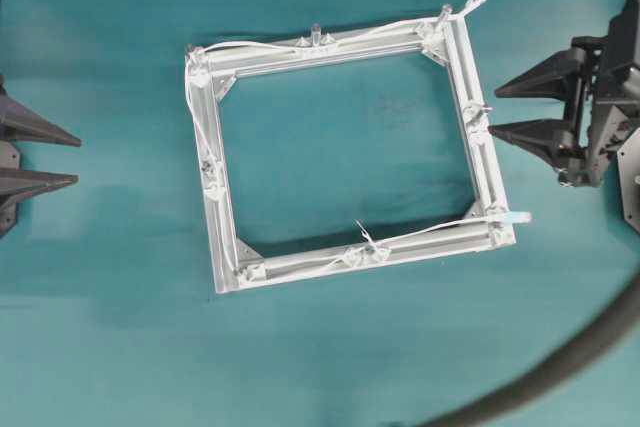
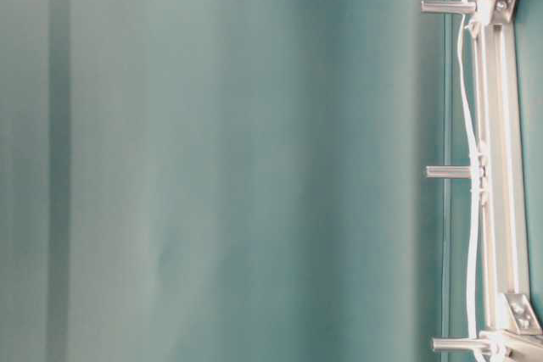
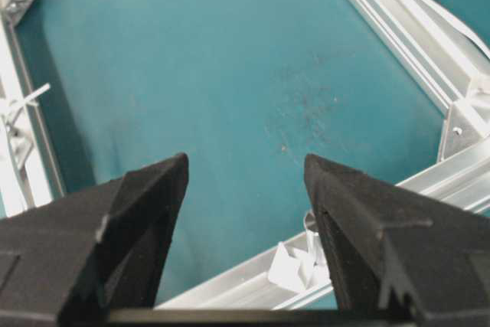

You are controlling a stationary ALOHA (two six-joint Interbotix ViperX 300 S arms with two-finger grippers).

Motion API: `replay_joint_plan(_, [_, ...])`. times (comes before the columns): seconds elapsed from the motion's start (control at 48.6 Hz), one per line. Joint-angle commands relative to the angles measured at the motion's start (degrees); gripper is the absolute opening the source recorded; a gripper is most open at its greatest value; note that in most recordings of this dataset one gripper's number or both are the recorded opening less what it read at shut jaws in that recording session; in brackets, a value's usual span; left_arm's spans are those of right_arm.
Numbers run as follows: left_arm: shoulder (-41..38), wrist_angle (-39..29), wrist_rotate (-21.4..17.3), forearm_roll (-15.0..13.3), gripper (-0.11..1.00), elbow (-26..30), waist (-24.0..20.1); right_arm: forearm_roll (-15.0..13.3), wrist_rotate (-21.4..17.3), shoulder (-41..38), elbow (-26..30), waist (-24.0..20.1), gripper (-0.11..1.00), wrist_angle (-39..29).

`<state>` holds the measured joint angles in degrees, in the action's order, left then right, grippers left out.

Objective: Move the cable alternately left and right between 8 pins so it hooks onto each one.

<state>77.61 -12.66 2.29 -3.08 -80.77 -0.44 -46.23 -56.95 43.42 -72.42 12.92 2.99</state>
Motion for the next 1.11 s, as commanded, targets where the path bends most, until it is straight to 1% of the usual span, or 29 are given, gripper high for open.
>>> replay_joint_plan(0.0, [-0.4,0.5,0.3,-0.1,0.55,0.7,0.2,-0.3,0.1,0.9,-0.3,0.0,0.66,0.6])
replay_joint_plan(0.247, [-0.4,0.5,0.3,-0.1,0.55,0.7,0.2,-0.4,0.1,4.2,-3.5,0.0,0.66,1.6])
replay_joint_plan(0.452, [-0.4,0.5,0.3,-0.1,0.55,0.7,0.2,-0.4,0.2,5.4,-4.5,-0.1,0.66,1.7])
replay_joint_plan(1.09, [-0.4,0.5,0.3,-0.1,0.55,0.7,0.1,-0.4,0.3,5.1,-4.4,0.0,0.66,2.2])
